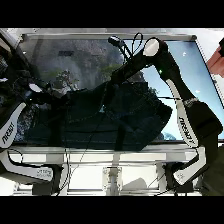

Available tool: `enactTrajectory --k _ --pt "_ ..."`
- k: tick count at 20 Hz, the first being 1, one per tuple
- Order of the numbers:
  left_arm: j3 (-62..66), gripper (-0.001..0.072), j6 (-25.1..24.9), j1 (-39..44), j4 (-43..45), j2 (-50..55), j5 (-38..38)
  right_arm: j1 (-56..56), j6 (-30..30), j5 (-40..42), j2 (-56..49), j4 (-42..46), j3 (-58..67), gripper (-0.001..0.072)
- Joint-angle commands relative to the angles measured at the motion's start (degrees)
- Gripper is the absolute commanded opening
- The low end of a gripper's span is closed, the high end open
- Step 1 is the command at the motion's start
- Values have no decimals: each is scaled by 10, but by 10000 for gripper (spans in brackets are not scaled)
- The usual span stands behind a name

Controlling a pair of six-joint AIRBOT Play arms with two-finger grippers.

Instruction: Fold the clothes and pants, and hang the long-sleeved shirts on hangers.

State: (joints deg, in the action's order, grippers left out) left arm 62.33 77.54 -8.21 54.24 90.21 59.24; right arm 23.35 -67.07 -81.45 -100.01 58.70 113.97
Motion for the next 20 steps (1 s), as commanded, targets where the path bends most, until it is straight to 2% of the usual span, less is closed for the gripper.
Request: enactTrajectory --k 1,4,7,13,14,16,18,20 --pt "0 336 -4 0 -9 7 2 0 0 0 0 0 0 15" --pt "0 332 -4 4 -10 26 3 0 0 0 0 0 0 15" --pt "0 36 -5 11 -9 36 0 0 0 0 0 0 0 15" --pt "10 19 -5 -25 0 0 -1 0 1 0 0 14 1 32" --pt "19 18 -4 -38 9 -14 -1 -1 2 -1 0 30 1 69" --pt "46 17 -4 -72 27 -48 2 -5 3 -2 0 73 1 219" --pt "81 17 12 -110 53 -77 6 -15 8 -4 0 110 1 273" --pt "119 17 14 -146 76 -95 24 -42 12 -3 0 127 1 275"
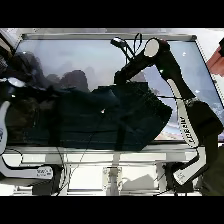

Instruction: Fold the clothes and pants, and hang the long-sleeved shirts on hangers.

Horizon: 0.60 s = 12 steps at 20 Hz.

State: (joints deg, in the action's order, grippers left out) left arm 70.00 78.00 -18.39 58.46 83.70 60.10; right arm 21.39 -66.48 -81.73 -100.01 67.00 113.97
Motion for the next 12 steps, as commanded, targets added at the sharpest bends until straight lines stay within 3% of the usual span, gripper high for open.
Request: enactTrajectory --k 1,2,3,5,12 --pt "58 17 13 -63 44 -36 23 -40 6 3 0 44 1 278" --pt "70 17 13 -76 54 -40 27 -62 6 11 0 44 1 294" --pt "77 17 13 -89 64 -45 28 -87 6 26 -1 44 0 360" --pt "81 17 13 -108 77 -48 30 -136 5 61 -8 44 0 384" --pt "81 17 33 -114 200 -47 31 -233 -49 64 -120 45 0 386"
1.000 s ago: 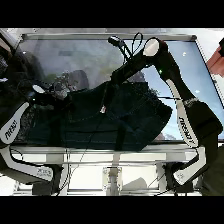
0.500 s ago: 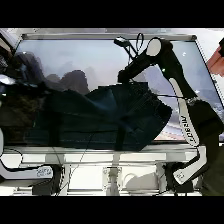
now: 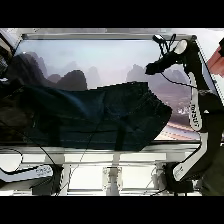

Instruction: Fold the clothes and pants, and hang the long-sleeved shirts on hangers.

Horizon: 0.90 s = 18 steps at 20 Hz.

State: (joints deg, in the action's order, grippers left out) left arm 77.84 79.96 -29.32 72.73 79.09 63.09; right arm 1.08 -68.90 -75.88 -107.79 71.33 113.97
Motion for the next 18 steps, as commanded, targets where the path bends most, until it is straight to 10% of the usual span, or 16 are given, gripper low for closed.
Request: enactTrajectory --k 1,14,18 --pt "2 17 13 -4 67 -1 1 -29 -26 6 -57 1 0 385" --pt "2 18 33 -4 78 -1 -8 15 -53 38 -138 28 1 360" --pt "2 18 36 -4 78 -1 -19 26 -56 64 -143 24 1 14"
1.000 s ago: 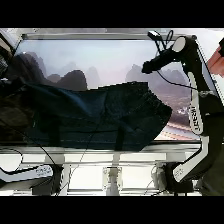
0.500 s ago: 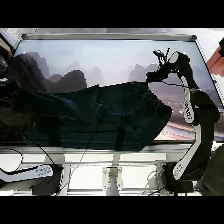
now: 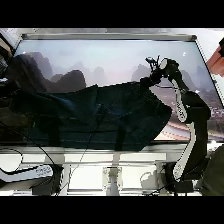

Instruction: Fold the clothes and pants, and hang the long-sleeved shirts on hangers.

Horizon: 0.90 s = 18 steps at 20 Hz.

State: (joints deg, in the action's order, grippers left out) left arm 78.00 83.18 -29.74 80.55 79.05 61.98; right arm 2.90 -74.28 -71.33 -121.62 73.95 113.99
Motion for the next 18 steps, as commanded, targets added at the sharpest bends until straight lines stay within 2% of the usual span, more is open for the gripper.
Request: enactTrajectory --k 1,8,12,18 --pt "1 18 9 0 0 0 -12 6 -9 19 -5 1 2 15" --pt "1 18 9 0 0 0 -20 -47 -28 -27 -5 13 9 14" --pt "1 18 31 0 0 0 -33 -70 -49 -7 -1 13 9 13" --pt "1 18 82 0 0 2 -99 -138 -163 32 14 80 9 12"
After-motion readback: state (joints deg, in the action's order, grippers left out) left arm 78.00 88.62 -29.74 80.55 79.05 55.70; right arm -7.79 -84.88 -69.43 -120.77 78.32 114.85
